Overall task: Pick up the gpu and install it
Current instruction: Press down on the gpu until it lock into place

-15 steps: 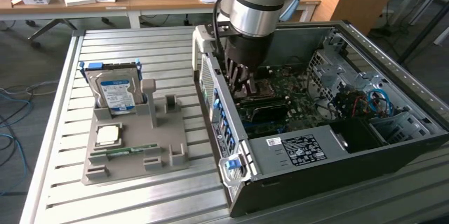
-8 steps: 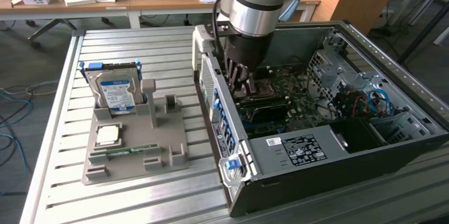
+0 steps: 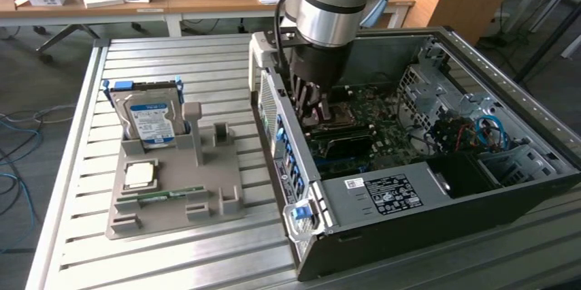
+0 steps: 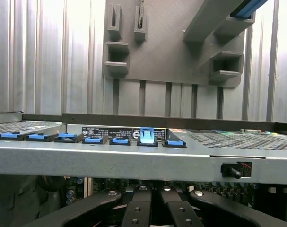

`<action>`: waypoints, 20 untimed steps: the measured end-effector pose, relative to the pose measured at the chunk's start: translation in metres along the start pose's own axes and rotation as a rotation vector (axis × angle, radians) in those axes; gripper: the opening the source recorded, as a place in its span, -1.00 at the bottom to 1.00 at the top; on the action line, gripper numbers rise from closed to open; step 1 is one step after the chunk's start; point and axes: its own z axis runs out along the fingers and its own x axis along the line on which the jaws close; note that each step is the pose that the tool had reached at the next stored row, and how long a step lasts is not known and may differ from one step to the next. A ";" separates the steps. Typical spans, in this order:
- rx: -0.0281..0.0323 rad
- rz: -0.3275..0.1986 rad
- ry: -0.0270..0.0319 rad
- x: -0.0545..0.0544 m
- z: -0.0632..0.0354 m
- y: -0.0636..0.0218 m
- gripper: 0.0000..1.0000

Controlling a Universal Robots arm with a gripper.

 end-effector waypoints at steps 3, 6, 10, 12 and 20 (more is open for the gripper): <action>0.0007 0.000 -0.0014 0.000 0.0002 0.0002 -0.79; 0.0007 0.000 -0.0014 0.000 0.0002 0.0002 -0.79; 0.0006 0.000 -0.0013 0.000 0.0002 0.0002 -0.79; 0.0004 0.000 -0.0014 0.000 0.0002 -0.0007 -0.79; 0.0006 -0.001 -0.0013 0.000 0.0000 -0.0057 -0.79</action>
